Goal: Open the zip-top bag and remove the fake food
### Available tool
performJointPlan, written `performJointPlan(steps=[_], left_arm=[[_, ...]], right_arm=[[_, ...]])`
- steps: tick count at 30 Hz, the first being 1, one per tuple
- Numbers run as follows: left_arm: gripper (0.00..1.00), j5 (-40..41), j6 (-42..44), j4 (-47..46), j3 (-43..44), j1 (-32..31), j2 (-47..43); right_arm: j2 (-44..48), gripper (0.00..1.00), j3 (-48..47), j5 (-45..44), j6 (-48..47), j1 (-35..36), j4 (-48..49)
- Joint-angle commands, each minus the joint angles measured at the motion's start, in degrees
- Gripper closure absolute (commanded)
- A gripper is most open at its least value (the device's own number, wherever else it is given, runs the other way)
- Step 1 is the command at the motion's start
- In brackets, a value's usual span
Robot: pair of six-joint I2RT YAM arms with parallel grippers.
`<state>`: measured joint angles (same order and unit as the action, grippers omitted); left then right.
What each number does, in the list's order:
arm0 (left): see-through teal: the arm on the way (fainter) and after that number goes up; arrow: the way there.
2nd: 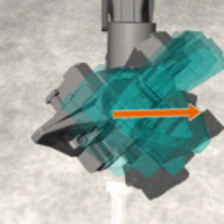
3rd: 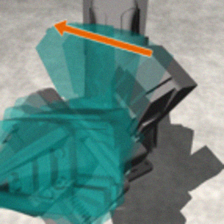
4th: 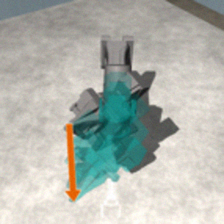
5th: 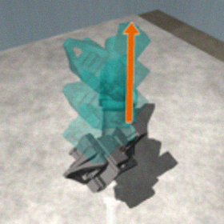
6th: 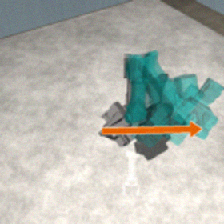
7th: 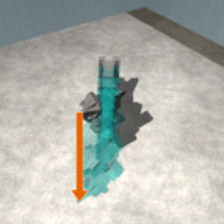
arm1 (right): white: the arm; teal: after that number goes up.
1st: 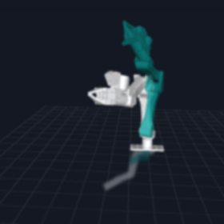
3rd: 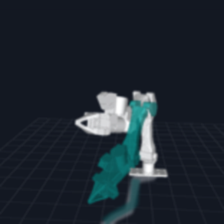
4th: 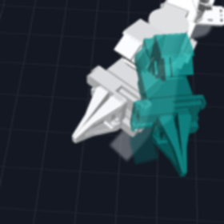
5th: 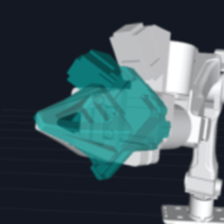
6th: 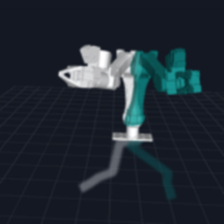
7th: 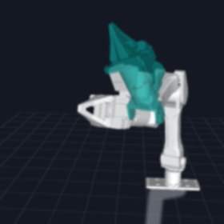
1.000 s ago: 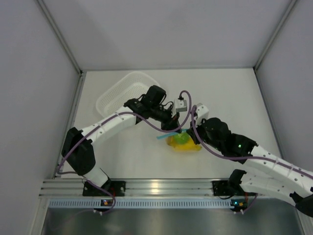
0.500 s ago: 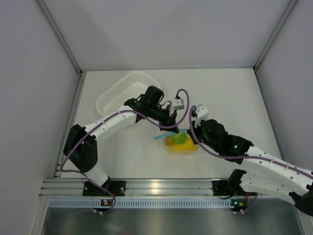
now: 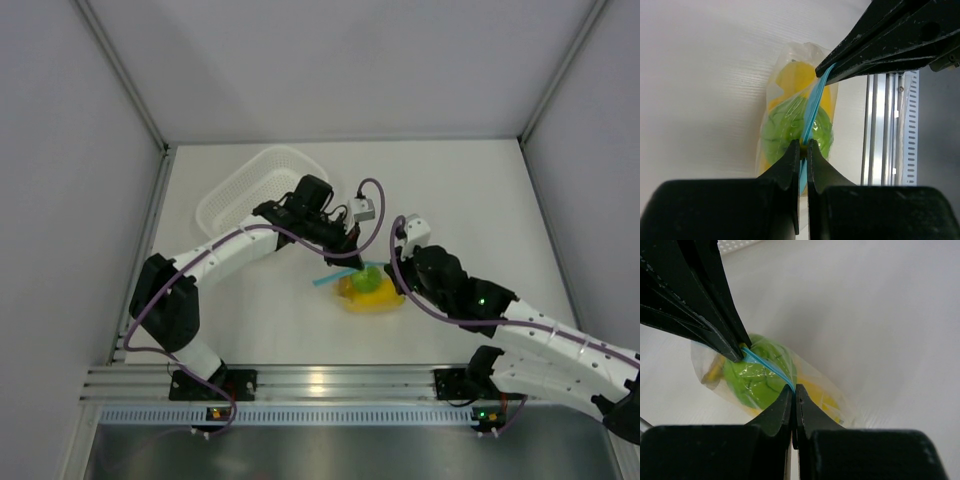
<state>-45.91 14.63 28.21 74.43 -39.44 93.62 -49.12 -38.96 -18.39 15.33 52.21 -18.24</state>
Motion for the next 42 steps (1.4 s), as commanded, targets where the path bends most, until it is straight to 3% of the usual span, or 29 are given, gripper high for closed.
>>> performJointPlan(steps=[1,10,16,17,18,20,21,22,24,27,30,31,36,42], left_arm=[[1.0,5.9,-0.4,6.9,0.2,2.1,0.1],[1.0,7.1,-0.5,17.8,7.4,2.1,0.8],[1.0,9.1,-3.5,18.1,7.4,0.8,0.7],[1.0,10.3,-4.9,17.5,8.3,-0.1,1.2],[1.0,16.8,-7.7,16.9,9.0,-1.2,2.2],[1.0,25.4,-9.5,13.9,10.1,-6.5,2.6],[1.0,31.7,-10.9,12.5,10.4,-10.5,2.7],[1.0,33.2,-11.6,10.6,10.5,-12.0,2.7],[1.0,33.4,-13.8,9.0,11.2,-13.4,2.5],[1.0,40.1,-18.2,6.6,12.5,-13.7,2.4],[1.0,45.3,-20.9,5.9,14.3,-14.9,3.2],[1.0,51.6,-21.7,5.5,14.6,-15.5,3.4],[1.0,63.7,-28.6,3.2,14.7,-18.6,4.3],[1.0,65.5,-32.3,-3.5,9.1,-21.3,2.9]], right_arm=[[2.2,1.0,0.2,-6.7,-0.6,-3.1,-1.6],[3.2,1.0,0.4,-2.7,-0.7,-8.7,0.8],[4.3,1.0,1.0,3.3,-0.8,-11.1,4.2],[4.0,0.93,0.5,5.7,-0.4,-11.2,4.5],[3.6,0.77,0.0,5.8,0.1,-11.3,4.3],[2.2,0.75,-1.7,6.6,0.8,-11.7,3.7],[1.6,0.69,-2.4,6.5,1.2,-11.9,2.8],[0.8,0.68,-3.0,6.3,1.5,-12.1,2.4],[0.0,0.64,-4.3,6.4,1.7,-12.9,1.5],[-1.1,0.53,-5.8,6.4,3.5,-14.2,-0.5],[0.0,0.36,-6.0,5.8,6.0,-14.9,-0.5],[0.7,0.35,-6.0,5.6,6.5,-15.0,-0.4],[1.5,0.29,-7.4,2.6,9.8,-15.9,-1.9],[-0.7,0.29,-8.3,1.3,13.7,-18.9,-2.2]])
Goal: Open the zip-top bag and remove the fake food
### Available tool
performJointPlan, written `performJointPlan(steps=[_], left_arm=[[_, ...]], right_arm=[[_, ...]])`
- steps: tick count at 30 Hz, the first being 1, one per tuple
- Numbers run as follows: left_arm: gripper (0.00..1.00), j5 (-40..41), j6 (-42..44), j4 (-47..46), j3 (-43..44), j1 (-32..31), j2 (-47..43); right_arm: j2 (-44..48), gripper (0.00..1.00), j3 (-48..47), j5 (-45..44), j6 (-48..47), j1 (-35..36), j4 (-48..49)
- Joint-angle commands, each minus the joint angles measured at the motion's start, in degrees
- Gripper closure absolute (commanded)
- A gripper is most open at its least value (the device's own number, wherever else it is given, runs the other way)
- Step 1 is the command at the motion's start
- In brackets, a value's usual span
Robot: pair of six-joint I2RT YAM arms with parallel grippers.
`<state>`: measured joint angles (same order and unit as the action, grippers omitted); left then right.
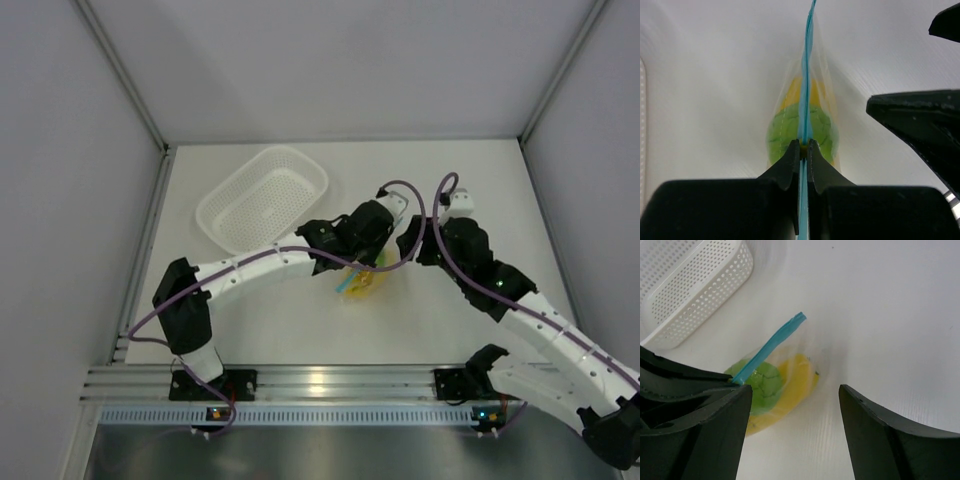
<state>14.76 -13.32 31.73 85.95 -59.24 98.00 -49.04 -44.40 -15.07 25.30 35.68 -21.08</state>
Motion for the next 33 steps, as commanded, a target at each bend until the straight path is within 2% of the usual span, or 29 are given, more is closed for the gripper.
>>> performJointPlan(steps=[1,6,11,20,33], left_arm=[[1.0,4.9,-4.7,-9.5,-4.5,-2.0,-1.8],[1.0,11.2,-7.4,-13.0,-6.3,-6.3,-1.3],[1.0,15.6,-9.4,-13.0,-5.9,-7.6,1.0],[1.0,16.5,-10.1,-13.4,-5.4,-8.7,1.8],[1.0,16.3,-9.9,-13.7,-5.0,-9.0,2.3]], right_arm=[[-1.4,0.29,-2.9,-1.5,4.1,-2.8,1.0],[-3.2,0.3,-3.2,0.3,5.5,-4.1,2.1],[-3.8,0.32,-2.8,-0.1,5.8,-4.3,1.6],[-1.9,0.35,-0.3,0.3,6.3,-4.8,2.0],[-4.0,0.39,1.1,3.7,6.3,-5.4,3.6]])
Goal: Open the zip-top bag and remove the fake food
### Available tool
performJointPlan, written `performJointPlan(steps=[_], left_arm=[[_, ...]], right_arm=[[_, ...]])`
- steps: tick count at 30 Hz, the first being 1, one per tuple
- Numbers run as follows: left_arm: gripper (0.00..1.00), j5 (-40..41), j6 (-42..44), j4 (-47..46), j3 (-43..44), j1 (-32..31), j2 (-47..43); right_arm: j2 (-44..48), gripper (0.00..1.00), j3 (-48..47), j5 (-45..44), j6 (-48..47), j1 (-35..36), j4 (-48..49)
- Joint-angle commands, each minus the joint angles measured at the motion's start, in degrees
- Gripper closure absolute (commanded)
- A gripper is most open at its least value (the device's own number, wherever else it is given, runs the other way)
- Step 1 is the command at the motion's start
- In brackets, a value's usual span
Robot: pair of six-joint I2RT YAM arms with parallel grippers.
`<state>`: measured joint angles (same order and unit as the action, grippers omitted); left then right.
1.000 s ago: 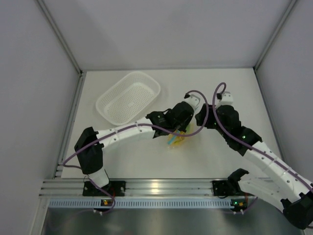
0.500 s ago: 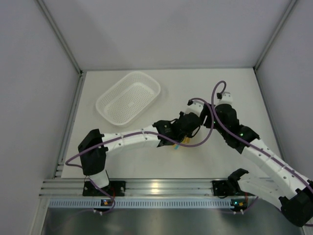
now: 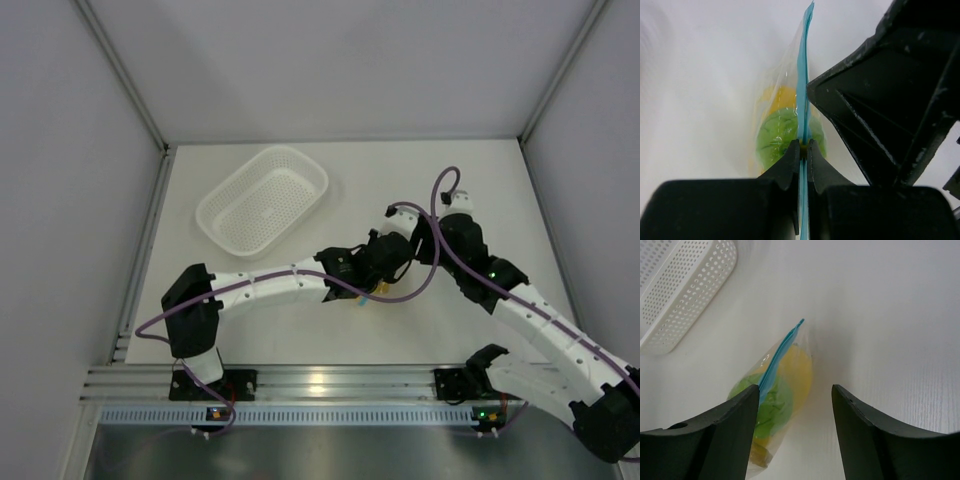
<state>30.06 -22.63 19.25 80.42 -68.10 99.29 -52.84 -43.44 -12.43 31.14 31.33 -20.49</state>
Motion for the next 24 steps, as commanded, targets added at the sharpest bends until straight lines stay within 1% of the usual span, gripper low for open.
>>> performJointPlan(steps=[1,19,24], left_arm=[[1.0,1.2,-0.6,-1.1,0.6,-0.2,1.1],[1.0,0.3,-0.9,-1.1,1.1,-0.2,1.5],[1.0,0.7,-0.7,-1.2,1.0,-0.2,2.1]], right_arm=[[-0.2,0.4,0.2,1.3,0.5,-1.0,3.1],[-1.6,0.43,1.3,1.5,-0.3,-1.9,4.1],[-1.3,0.43,0.8,3.4,0.4,-2.4,4.5]])
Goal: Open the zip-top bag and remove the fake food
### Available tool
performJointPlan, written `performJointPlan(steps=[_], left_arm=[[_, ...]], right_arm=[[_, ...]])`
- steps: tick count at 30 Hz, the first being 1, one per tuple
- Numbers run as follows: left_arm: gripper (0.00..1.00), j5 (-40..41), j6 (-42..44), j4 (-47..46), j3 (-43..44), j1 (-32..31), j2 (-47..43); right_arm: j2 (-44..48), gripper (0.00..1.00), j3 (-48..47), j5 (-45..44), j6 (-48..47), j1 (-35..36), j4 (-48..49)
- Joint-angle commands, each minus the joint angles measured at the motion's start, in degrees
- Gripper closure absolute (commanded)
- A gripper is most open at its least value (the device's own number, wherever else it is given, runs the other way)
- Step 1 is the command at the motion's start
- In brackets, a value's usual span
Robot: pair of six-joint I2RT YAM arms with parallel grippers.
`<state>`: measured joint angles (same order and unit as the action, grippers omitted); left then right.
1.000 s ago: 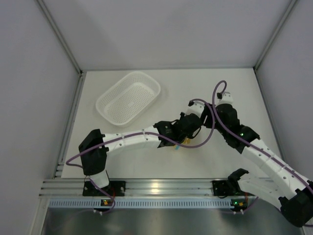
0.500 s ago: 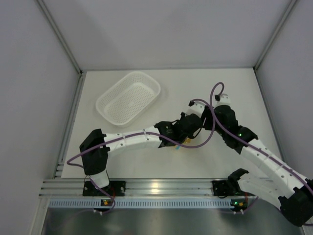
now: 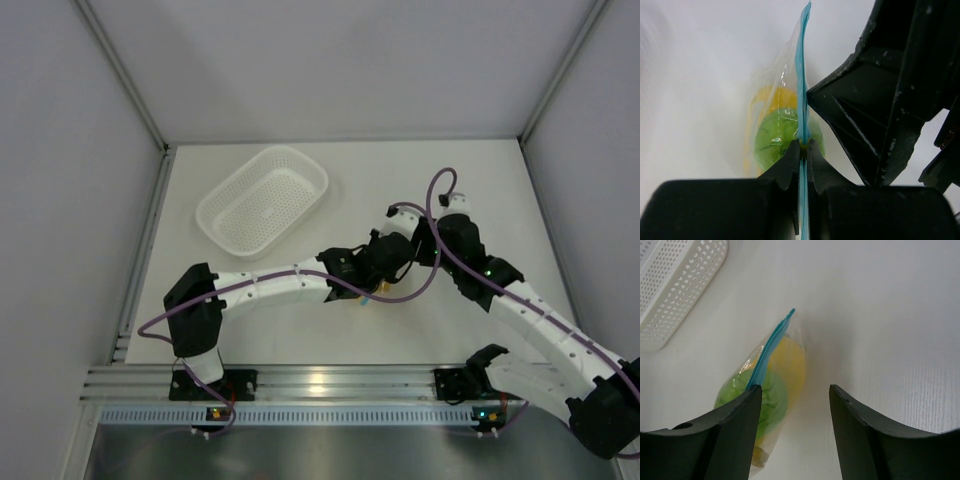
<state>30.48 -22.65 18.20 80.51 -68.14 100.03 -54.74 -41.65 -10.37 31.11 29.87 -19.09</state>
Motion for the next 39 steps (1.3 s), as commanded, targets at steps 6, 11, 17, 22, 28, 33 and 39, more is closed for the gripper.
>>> performJointPlan(steps=[6,11,17,22,28,33,39], left_arm=[[1.0,0.4,-0.9,-0.2,0.8,-0.2,1.8],[1.0,0.1,-1.2,-0.2,0.7,-0.2,1.7],[1.0,0.0,-1.3,-0.2,0.8,-0.2,1.7],[1.0,0.2,-1.1,-0.2,0.7,-0.2,1.9],[1.0,0.9,-1.3,-0.2,0.8,-0.2,2.2],[1.0,0.8,-1.5,-0.1,1.1,-0.2,2.4],[1.0,0.7,-1.6,-0.2,1.5,-0.1,2.4]], right_arm=[[1.8,0.42,-1.9,0.4,0.4,-1.0,2.2],[0.7,0.42,-3.5,0.0,-0.1,-2.8,1.7],[-1.5,0.43,-4.5,1.1,-0.7,-5.5,2.2],[-2.3,0.43,-4.5,3.1,-0.5,-6.8,3.3],[-0.5,0.44,-3.7,7.6,1.1,-6.9,4.7],[-0.4,0.44,-3.2,9.5,1.6,-7.0,5.4],[-1.2,0.44,-2.7,9.7,1.5,-6.9,5.6]])
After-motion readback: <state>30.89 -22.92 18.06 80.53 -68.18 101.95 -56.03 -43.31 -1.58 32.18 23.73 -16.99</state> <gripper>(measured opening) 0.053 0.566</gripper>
